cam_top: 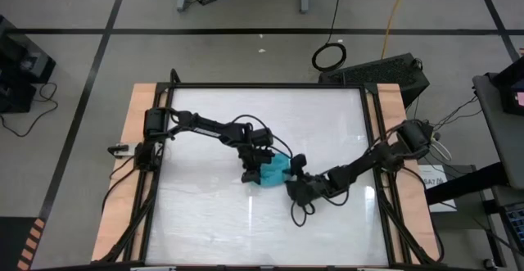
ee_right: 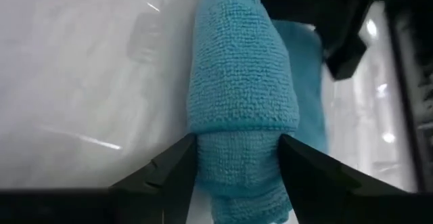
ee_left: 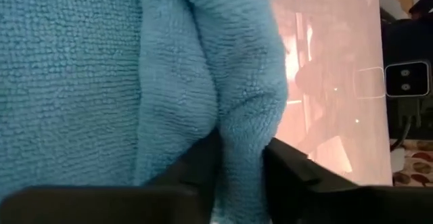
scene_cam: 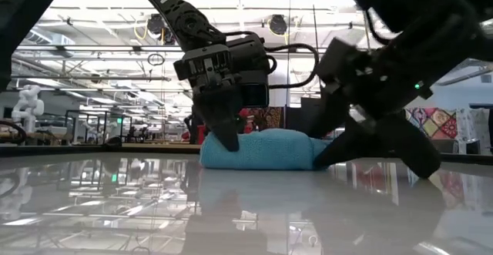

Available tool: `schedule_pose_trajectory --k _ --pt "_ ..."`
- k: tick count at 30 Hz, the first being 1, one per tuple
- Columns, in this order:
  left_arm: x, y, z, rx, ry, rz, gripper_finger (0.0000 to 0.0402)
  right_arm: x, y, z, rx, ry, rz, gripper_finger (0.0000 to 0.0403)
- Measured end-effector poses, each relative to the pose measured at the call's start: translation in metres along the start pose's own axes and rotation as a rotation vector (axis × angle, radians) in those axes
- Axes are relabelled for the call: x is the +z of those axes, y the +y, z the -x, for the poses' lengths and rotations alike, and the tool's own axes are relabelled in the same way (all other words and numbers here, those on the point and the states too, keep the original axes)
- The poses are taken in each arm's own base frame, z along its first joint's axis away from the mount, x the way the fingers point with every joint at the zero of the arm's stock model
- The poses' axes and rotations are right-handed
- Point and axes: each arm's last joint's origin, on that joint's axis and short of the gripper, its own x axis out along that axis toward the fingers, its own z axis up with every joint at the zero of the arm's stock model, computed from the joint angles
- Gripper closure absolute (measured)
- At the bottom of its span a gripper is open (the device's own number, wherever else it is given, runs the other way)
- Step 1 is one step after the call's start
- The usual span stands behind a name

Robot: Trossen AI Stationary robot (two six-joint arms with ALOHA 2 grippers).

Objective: Roll towel
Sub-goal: Roll the blue towel

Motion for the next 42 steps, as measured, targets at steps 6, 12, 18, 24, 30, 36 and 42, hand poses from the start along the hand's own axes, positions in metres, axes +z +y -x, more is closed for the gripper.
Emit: schedule_pose_trajectory --k 6,12,18,24,30,36,42 --pt "0.004 -0.013 0.008 0.029 -0.021 -0.077 0.0223 -0.007 -0.013 -0.011 0.106 0.033 -0.183 0.0242" --pt "0.011 -0.048 0.025 0.174 -0.078 -0.219 0.0185 -0.011 -0.025 -0.020 0.226 0.033 -0.315 0.0330" --pt "0.007 -0.097 0.026 0.403 -0.075 -0.452 0.0183 -0.015 -0.037 -0.029 0.361 0.025 -0.420 0.0393" --pt "-0.003 -0.136 0.002 0.601 -0.050 -0.641 0.0182 -0.022 -0.050 -0.037 0.516 0.036 -0.576 0.0379" --pt "-0.021 -0.157 -0.022 0.792 -0.054 -0.765 0.0182 -0.027 -0.058 -0.041 0.664 0.040 -0.679 0.0385" --pt "-0.050 -0.151 -0.042 0.934 -0.029 -0.817 0.0182 -0.026 -0.060 -0.041 0.761 0.015 -0.720 0.0386" --pt "-0.068 -0.139 -0.052 0.891 -0.036 -0.829 0.0182 -0.026 -0.061 -0.042 0.782 0.009 -0.750 0.0387"
